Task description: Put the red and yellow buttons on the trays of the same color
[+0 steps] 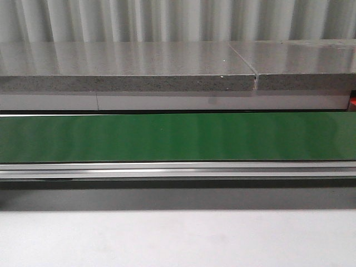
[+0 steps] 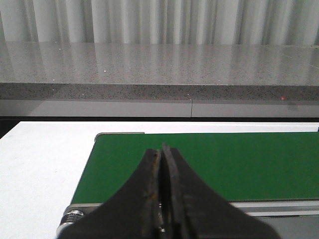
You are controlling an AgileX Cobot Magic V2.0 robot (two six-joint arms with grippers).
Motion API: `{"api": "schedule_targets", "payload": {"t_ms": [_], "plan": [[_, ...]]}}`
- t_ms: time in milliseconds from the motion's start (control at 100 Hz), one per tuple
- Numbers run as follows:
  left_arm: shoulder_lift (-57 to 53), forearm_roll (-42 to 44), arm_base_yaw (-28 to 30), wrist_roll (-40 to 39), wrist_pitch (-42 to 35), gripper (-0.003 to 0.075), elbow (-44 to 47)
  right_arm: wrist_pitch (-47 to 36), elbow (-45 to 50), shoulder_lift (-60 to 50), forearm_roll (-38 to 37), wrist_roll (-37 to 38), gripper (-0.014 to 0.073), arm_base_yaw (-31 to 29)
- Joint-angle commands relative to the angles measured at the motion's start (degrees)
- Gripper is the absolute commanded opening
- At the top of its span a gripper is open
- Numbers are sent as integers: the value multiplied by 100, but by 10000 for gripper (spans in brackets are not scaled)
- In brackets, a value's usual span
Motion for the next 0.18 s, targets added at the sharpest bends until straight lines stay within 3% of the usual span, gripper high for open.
{"api": "schedule_targets", "payload": {"t_ms": [0, 170], "plan": [[-175, -56, 10, -56, -459, -20, 350, -443, -111, -112, -39, -6, -71, -18], [-175, -56, 10, -56, -459, -20, 350, -443, -111, -112, -39, -6, -71, -18]]}}
